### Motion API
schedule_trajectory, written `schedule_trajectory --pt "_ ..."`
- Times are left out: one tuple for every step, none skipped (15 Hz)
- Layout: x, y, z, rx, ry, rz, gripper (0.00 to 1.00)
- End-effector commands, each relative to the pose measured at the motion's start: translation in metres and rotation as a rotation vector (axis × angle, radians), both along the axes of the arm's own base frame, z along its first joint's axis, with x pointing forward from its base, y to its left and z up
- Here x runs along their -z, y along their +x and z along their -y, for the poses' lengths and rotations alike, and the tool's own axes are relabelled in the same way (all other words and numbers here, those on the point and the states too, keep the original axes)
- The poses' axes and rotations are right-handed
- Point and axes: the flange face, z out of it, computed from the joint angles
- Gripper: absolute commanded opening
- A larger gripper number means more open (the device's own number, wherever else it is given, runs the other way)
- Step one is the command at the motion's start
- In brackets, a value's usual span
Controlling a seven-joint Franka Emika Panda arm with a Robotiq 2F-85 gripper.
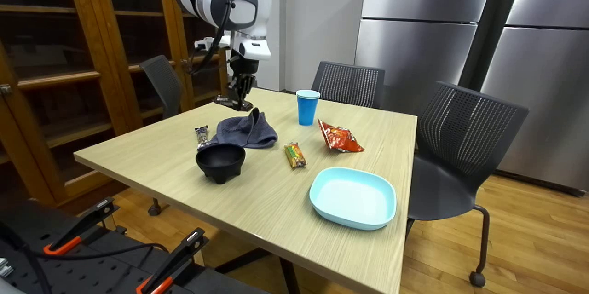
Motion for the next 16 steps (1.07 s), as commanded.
schedule_trajectory --pt "-0.012 -0.016 0.026 0.061 -0.007 0.012 0.03" --pt "-0.012 -0.018 0.035 0.073 -0.003 0.013 0.03" --pt "-0.012 -0.02 0.042 0.087 -0.003 0.013 0.03" --pt "-0.011 -0.022 0.051 0.102 -0.004 0.012 0.03" --pt "-0.01 -0.023 0.058 0.116 -0.007 0.009 0.03" --pt "-0.009 -0.024 0.067 0.132 -0.013 0.006 0.03" --pt "-0.008 -0.024 0.074 0.143 -0.016 0.005 0.03" --pt "-0.007 -0.024 0.083 0.155 -0.016 0.004 0.03" --pt "-0.007 -0.025 0.091 0.169 -0.019 0.004 0.03" --pt "-0.007 -0.026 0.099 0.18 -0.018 0.004 0.03" --pt "-0.007 -0.028 0.106 0.195 -0.021 0.004 0.03" --pt "-0.007 -0.03 0.113 0.212 -0.023 0.003 0.03" --pt "-0.007 -0.032 0.121 0.226 -0.025 0.001 0.03" --pt "-0.006 -0.035 0.13 0.242 -0.029 -0.004 0.03" --pt "-0.006 -0.038 0.136 0.256 -0.031 -0.007 0.03" --pt "-0.004 -0.042 0.145 0.274 -0.032 -0.01 0.03"
